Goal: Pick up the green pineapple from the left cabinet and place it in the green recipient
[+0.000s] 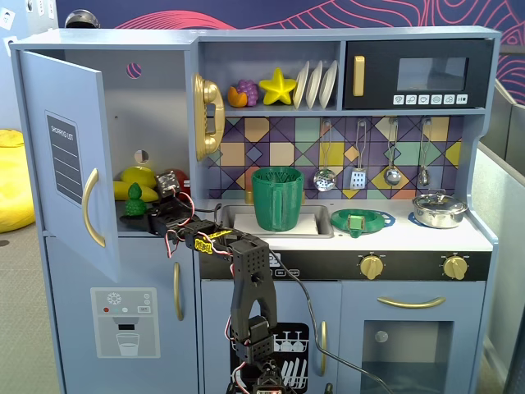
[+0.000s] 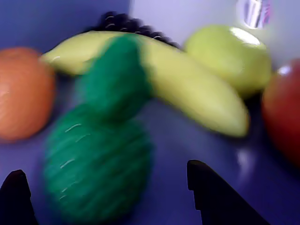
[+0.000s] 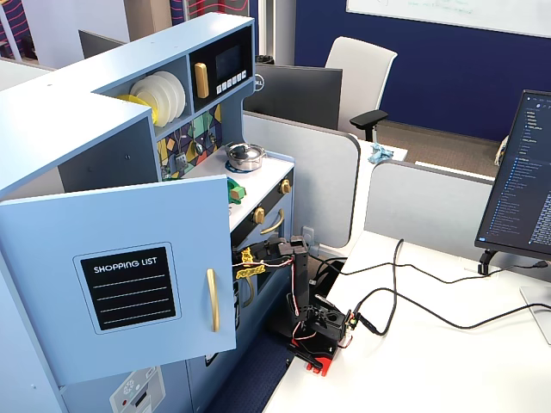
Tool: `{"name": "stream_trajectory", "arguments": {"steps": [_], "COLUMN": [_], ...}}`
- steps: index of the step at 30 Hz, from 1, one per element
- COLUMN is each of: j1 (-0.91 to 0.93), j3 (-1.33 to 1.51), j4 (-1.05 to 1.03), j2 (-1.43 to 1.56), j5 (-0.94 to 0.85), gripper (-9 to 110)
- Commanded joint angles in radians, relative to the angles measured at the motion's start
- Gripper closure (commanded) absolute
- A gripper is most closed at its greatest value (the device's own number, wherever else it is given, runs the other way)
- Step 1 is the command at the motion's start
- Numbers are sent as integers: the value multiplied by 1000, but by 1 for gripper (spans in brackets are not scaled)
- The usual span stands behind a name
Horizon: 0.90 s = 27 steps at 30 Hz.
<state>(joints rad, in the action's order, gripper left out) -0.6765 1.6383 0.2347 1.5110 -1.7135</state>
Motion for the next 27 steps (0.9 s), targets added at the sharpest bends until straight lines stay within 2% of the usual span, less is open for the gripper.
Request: {"name": "stream_trajectory", "arguments": {"steps": [1, 9, 21, 24, 26, 27], "j1": [5, -15, -51, -52, -57, -57], "j3": [-115, -124, -245, -265, -262, -255], "j4": [52, 69, 37, 28, 6, 5], "j2": [-12, -35, -152, -170, -166, -158], "j5": [75, 146, 135, 133, 104, 106], "gripper": [63, 63, 65, 80, 99, 101]}}
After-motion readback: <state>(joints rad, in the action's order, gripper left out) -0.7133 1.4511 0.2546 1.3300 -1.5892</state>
